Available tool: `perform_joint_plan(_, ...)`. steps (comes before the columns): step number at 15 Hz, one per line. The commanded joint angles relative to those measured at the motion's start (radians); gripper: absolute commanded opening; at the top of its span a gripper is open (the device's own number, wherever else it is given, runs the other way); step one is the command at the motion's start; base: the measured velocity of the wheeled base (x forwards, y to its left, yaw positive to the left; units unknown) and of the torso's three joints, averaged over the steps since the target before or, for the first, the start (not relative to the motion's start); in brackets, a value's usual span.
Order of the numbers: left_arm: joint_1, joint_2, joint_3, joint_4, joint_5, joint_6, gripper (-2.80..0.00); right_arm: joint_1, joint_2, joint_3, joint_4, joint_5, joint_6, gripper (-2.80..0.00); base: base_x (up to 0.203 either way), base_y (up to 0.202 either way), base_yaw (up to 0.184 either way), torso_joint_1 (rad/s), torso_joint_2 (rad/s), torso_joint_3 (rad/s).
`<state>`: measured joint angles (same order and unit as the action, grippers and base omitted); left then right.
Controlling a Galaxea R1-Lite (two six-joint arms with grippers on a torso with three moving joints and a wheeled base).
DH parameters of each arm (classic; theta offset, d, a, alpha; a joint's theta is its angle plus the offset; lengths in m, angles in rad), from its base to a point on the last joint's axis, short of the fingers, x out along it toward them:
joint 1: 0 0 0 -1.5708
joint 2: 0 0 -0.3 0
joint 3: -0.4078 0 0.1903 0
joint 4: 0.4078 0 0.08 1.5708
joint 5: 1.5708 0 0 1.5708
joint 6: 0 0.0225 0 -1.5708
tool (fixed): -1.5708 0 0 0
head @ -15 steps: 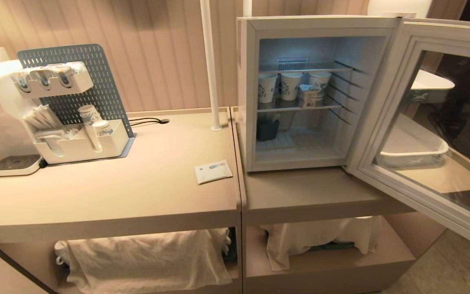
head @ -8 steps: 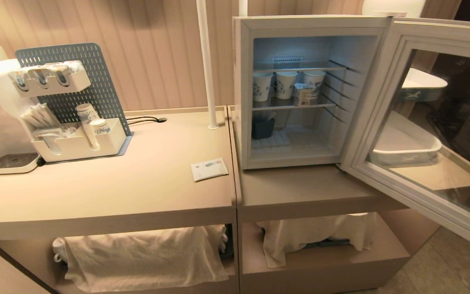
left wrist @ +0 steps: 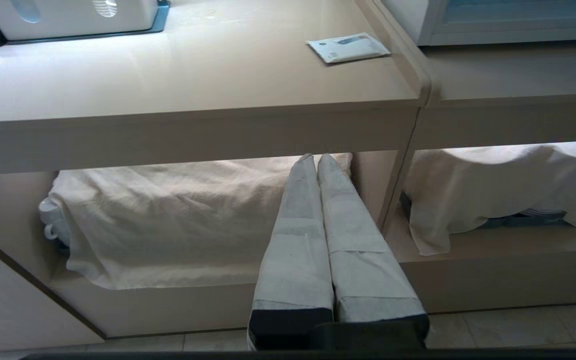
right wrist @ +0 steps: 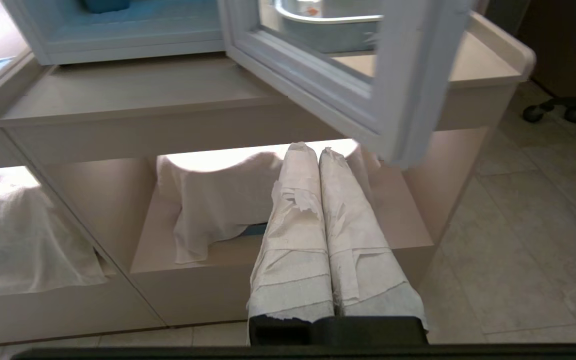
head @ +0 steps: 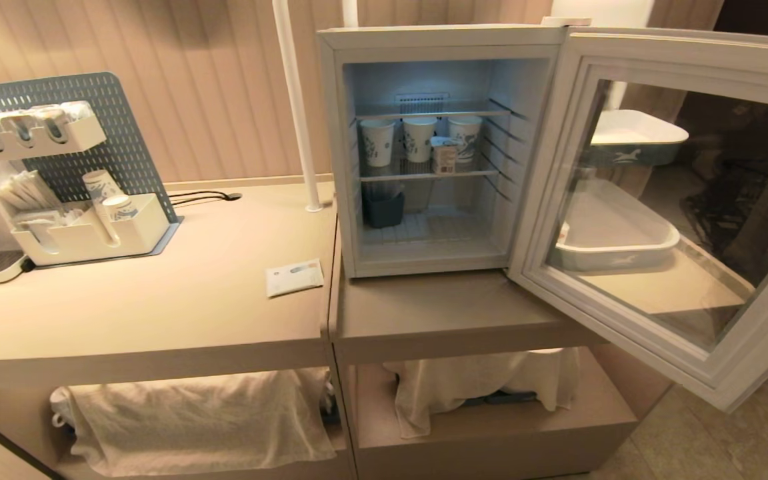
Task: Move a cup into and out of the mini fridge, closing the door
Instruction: Close the freezer door
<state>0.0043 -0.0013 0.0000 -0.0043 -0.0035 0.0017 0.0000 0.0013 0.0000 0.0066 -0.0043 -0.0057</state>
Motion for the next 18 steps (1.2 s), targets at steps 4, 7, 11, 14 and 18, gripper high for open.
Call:
perform_joint_plan(4,0.0,0.001,0.002,0.0,0.0,0.0,-2.8,0.0,0.002,0.0,0.0,0.0,0.0,-2.8,0.0,-0.192,0.001,0.002,0.0,0.001)
perform_joint_plan(7,0.0,0.0,0.002,0.0,0.0,0.0,-2.8,0.0,0.002,0.0,0.0,0.0,0.0,-2.8,0.0,-0.192,-0.001,0.005,0.0,0.003)
perform_joint_plan(11,0.0,0.0,0.002,0.0,0.0,0.0,-2.8,0.0,0.002,0.0,0.0,0.0,0.0,-2.8,0.0,-0.192,0.003,0.002,0.01,0.001)
perform_joint_plan(14,0.0,0.0,0.002,0.0,0.0,0.0,-2.8,0.0,0.002,0.0,0.0,0.0,0.001,-2.8,0.0,-0.192,0.002,0.0,0.0,0.002)
perform_joint_plan(18,0.0,0.001,0.002,0.0,0.0,-0.003,-2.8,0.0,0.006,-0.006,0.007,-0.002,0.001,-2.8,0.0,-0.167,0.0,0.003,0.0,0.003)
